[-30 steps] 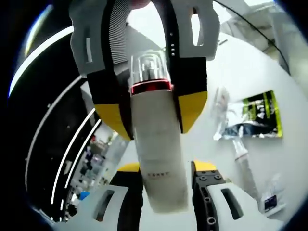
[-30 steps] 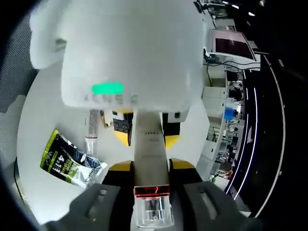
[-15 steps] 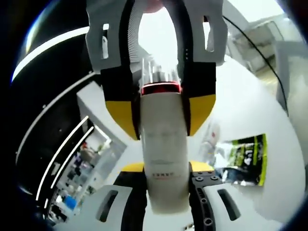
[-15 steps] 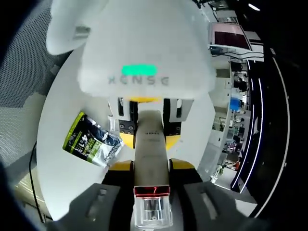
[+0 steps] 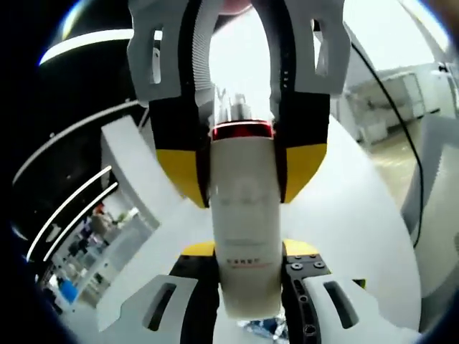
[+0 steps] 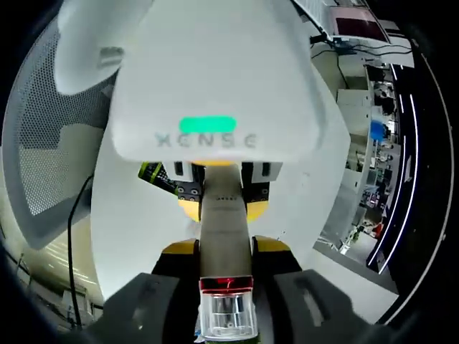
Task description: Arrange the skincare products in the storage area until every visible bottle or jar stands upright without overlapping.
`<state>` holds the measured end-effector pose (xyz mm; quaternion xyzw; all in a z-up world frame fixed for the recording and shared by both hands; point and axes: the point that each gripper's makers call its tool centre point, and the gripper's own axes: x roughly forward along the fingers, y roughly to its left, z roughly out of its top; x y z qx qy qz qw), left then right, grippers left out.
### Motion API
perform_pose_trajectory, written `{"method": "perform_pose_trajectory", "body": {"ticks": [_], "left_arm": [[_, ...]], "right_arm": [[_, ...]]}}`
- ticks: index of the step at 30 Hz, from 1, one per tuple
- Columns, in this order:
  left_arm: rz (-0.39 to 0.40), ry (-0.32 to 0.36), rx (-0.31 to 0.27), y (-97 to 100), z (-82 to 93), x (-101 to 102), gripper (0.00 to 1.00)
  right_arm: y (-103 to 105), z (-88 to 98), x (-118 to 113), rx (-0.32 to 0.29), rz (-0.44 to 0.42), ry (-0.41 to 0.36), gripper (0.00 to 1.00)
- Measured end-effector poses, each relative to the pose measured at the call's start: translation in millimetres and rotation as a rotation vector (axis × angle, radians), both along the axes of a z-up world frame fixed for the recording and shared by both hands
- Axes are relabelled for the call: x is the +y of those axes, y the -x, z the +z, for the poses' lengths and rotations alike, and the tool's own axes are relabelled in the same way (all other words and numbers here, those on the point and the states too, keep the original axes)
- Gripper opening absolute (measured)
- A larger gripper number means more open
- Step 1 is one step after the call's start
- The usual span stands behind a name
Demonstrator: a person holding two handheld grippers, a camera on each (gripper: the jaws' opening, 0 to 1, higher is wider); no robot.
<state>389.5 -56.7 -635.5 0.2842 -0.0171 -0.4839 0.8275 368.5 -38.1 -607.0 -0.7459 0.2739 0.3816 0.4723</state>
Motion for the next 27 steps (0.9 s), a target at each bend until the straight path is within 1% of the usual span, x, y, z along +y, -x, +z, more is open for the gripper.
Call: {"method": "perform_pose_trajectory", "body": {"ticks": [3,5,8,9,10,11,12,13,14,16,18,20,23,24,25,26,27], "left_arm": [[-0.005,0.023,0.015,6.3,-4.8,-13,0.28],[-0.015,0.035,0.021,11.6,-9.1,-22,0.28],[-0.039,0.058,0.043,19.3,-18.4,-37,0.29],[-0.050,0.078,0.056,22.5,-22.1,-44,0.29],[-0.048,0.086,0.055,23.3,-24.8,-48,0.29],[-0.052,0.105,0.074,24.6,-28.7,-54,0.29],[-0.054,0.110,0.084,25.4,-30.6,-56,0.29],[-0.069,0.109,0.091,27.5,-35.1,-63,0.29],[-0.076,0.113,0.100,29.2,-38.5,-67,0.29],[-0.105,0.139,0.151,34.8,-47.6,-76,0.29],[-0.132,0.163,0.182,38.8,-53.0,-84,0.29],[-0.140,0.192,0.232,40.4,-58.8,-91,0.28],[-0.137,0.223,0.279,39.4,-64.6,-97,0.28],[-0.142,0.245,0.308,40.4,-66.5,-98,0.28],[-0.146,0.253,0.318,39.9,-68.0,-98,0.28],[-0.162,0.272,0.349,42.1,-70.0,-99,0.28],[-0.158,0.271,0.338,40.2,-71.5,-97,0.28]], "right_arm": [[7,-3.8,-10,0.008,-0.016,0.017,0.26],[12,-8.4,-19,0.014,-0.015,0.044,0.26],[19,-17.0,-32,0.049,-0.041,0.065,0.26],[21,-20.7,-37,0.060,-0.045,0.082,0.26],[22,-23.4,-41,0.065,-0.048,0.088,0.26],[23,-27.5,-45,0.077,-0.056,0.095,0.26],[25,-30.9,-49,0.093,-0.071,0.104,0.26],[28,-34.2,-53,0.111,-0.085,0.113,0.26],[29,-38.8,-57,0.134,-0.104,0.108,0.26],[32,-45.4,-62,0.172,-0.129,0.100,0.26],[33,-51.4,-70,0.207,-0.153,0.120,0.26],[33,-57.2,-75,0.248,-0.181,0.136,0.26],[31,-63.0,-79,0.298,-0.208,0.175,0.26],[31,-65.0,-78,0.315,-0.214,0.189,0.26],[30,-66.7,-77,0.329,-0.225,0.193,0.26],[31,-68.8,-76,0.351,-0.238,0.199,0.26],[30,-70.3,-74,0.363,-0.238,0.205,0.26]]}}
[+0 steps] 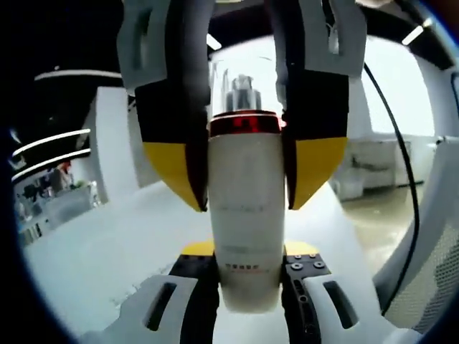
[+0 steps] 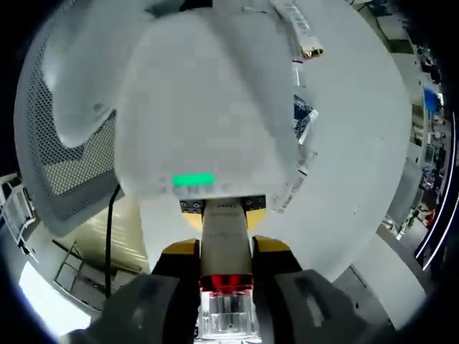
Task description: Arrange the skincare products in the storage area until every visible bottle or jar stands upright without overlapping.
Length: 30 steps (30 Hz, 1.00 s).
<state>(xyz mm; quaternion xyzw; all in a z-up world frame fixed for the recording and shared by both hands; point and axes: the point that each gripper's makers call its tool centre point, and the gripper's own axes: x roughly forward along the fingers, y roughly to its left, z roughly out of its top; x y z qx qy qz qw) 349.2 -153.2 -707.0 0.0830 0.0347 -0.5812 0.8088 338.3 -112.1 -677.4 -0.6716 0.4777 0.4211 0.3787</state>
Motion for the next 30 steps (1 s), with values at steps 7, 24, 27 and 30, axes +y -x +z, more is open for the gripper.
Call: {"method": "perform_pose_trajectory", "body": {"ticks": [7,24,27,30], "left_arm": [[-0.003,0.067,0.086,-0.8,-8.6,10,0.28],[0.024,0.064,0.145,-1.0,-36.4,22,0.28],[0.026,0.062,0.146,-0.6,-36.6,23,0.28],[0.020,0.057,0.143,0.0,-37.0,23,0.28]], "right_arm": [[-2,-13.3,16,0.065,-0.031,0.080,0.26],[0,-37.5,30,0.119,-0.030,0.100,0.27],[3,-36.9,31,0.144,-0.012,0.087,0.28],[4,-36.4,33,0.164,0.001,0.050,0.29]]}}
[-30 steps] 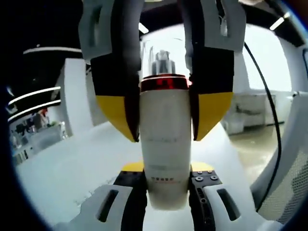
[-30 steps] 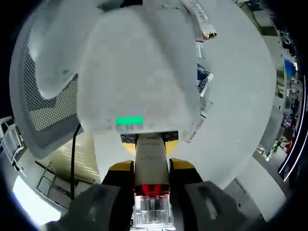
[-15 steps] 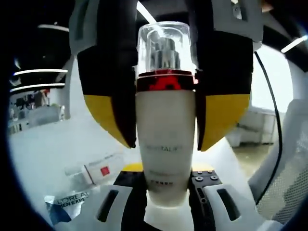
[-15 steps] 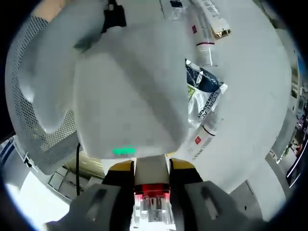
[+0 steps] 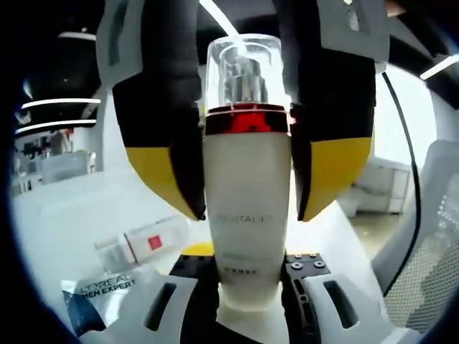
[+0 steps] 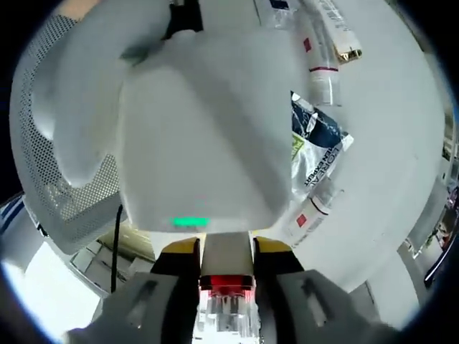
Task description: Arrange the skincare products in the storage area until every visible bottle or jar stands upright without overlapping.
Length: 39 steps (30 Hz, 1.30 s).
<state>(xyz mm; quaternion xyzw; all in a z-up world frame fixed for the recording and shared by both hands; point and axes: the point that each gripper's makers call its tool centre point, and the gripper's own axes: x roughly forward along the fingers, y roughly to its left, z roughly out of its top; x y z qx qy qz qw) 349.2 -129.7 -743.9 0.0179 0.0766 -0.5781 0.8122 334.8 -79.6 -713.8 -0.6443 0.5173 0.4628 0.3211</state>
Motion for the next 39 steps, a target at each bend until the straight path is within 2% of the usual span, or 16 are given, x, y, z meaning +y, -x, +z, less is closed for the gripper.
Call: {"method": "perform_pose_trajectory", "body": {"ticks": [3,5,6,10,13,17,19,22,23,24,27,30,32,35,36,39], "left_arm": [[-0.004,-0.006,0.006,-0.2,-0.2,0,0.28],[-0.010,-0.015,-0.001,-0.4,-1.2,0,0.28],[-0.012,-0.019,-0.005,0.0,-1.5,0,0.28],[-0.012,-0.032,-0.006,-0.4,-1.8,1,0.28],[-0.004,-0.040,-0.005,-0.8,-2.2,1,0.28],[0.051,-0.044,0.000,-2.3,-2.5,1,0.28],[0.063,-0.046,0.001,-2.7,-2.7,1,0.28],[0.064,-0.059,-0.001,-3.4,-3.7,2,0.28],[0.065,-0.061,-0.001,-3.3,-3.4,2,0.28],[0.067,-0.064,-0.002,-3.1,-3.4,2,0.28],[0.093,-0.065,0.019,-5.7,-3.9,4,0.28],[0.108,-0.089,0.005,-4.9,-4.3,2,0.28],[0.125,-0.103,0.004,-5.1,-5.1,2,0.28],[0.152,-0.108,0.014,-6.9,-6.2,3,0.28],[0.152,-0.118,0.013,-6.6,-6.8,3,0.28],[0.165,-0.155,0.001,-6.3,-7.9,3,0.28]], "right_arm": [[-7,4.0,3,-0.038,-0.027,-0.065,0.35],[-9,8.1,1,-0.042,-0.046,-0.114,0.42],[-9,9.7,0,-0.055,-0.077,-0.133,0.43],[-17,23.9,1,-0.130,-0.250,-0.348,0.45],[-23,42.8,-7,-0.227,-0.433,-0.524,0.53],[-25,58.7,-16,-0.317,-0.563,-0.693,0.55],[-21,62.6,-20,-0.344,-0.613,-0.744,0.58],[-30,69.7,-25,-0.423,-0.761,-0.873,0.51],[-36,72.8,-26,-0.451,-0.781,-0.919,0.45],[-32,71.3,-25,-0.435,-0.838,-0.941,0.44],[-35,74.9,-15,-0.523,-0.888,-1.064,0.40],[-28,71.5,-11,-0.533,-0.961,-1.123,0.37],[-31,74.5,-10,-0.587,-1.015,-1.185,0.35],[-27,72.0,-8,-0.578,-1.075,-1.228,0.30],[-28,72.6,-9,-0.596,-1.109,-1.250,0.29],[-26,71.0,-10,-0.619,-1.076,-1.238,0.29]]}}
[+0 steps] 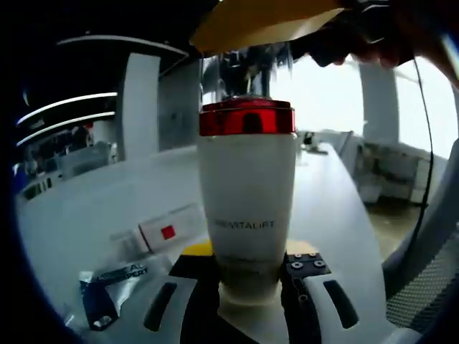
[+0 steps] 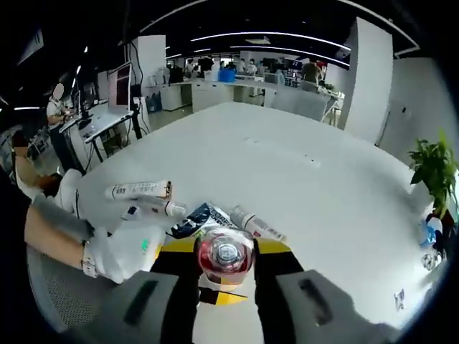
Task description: Arrange the skincare products in the storage area until every visible bottle or jar stands upright without overlapping.
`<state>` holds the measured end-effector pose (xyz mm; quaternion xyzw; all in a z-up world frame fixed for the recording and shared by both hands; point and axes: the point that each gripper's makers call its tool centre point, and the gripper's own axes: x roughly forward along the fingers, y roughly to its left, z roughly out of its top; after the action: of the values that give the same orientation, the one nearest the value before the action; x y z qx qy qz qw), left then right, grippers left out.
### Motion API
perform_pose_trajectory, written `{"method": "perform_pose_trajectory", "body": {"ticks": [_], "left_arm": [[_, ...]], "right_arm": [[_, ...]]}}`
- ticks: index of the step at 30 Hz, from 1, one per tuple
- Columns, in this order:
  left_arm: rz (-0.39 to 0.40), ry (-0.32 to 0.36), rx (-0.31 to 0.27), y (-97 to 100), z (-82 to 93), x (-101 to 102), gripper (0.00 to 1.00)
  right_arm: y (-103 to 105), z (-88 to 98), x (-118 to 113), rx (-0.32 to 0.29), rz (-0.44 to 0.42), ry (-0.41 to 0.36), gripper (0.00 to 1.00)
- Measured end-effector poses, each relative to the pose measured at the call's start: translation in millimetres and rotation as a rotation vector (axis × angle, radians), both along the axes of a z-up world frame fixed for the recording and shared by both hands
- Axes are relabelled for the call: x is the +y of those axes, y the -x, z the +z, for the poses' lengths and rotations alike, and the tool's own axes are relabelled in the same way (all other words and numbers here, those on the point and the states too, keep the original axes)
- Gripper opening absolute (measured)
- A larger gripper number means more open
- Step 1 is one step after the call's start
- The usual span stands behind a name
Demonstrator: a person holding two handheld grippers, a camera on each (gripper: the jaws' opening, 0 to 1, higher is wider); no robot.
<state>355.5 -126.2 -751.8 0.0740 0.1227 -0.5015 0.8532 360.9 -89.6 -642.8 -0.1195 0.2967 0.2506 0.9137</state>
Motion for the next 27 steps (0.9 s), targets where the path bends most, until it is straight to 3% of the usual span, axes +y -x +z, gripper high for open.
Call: {"method": "perform_pose_trajectory", "body": {"ticks": [1,4,8,11,15,19,20,22,23,24,27], "left_arm": [[0.003,0.001,0.003,-0.1,-0.2,0,0.29],[0.000,-0.004,0.014,-0.4,-1.8,1,0.28],[-0.071,-0.021,0.046,5.4,-5.4,2,0.28],[-0.119,-0.052,0.027,7.8,-6.0,6,0.29],[-0.167,-0.071,0.027,11.6,-6.1,14,0.28],[-0.221,-0.051,0.019,13.5,4.6,21,0.28],[-0.244,-0.047,0.020,13.3,9.0,22,0.28],[-0.271,-0.047,0.003,10.9,15.5,23,0.31],[-0.284,-0.044,-0.011,8.6,20.6,24,0.33],[-0.286,-0.040,-0.018,5.4,24.1,24,0.36],[-0.307,-0.031,-0.039,2.5,29.2,23,0.40]], "right_arm": [[0,0.0,-1,-0.019,0.027,0.041,0.29],[2,1.6,1,-0.020,0.052,0.034,0.28],[6,-0.5,3,0.003,0.111,0.031,0.27],[8,3.8,6,0.014,0.183,0.003,0.27],[6,3.4,6,0.034,0.283,0.026,0.27],[6,2.8,8,0.041,0.408,0.022,0.27],[6,2.3,7,0.057,0.401,0.010,0.27],[7,1.9,8,0.052,0.471,0.030,0.27],[5,1.6,7,0.066,0.460,0.017,0.27],[7,1.5,8,0.058,0.511,0.029,0.27],[4,0.7,7,0.078,0.548,0.035,0.27]]}}
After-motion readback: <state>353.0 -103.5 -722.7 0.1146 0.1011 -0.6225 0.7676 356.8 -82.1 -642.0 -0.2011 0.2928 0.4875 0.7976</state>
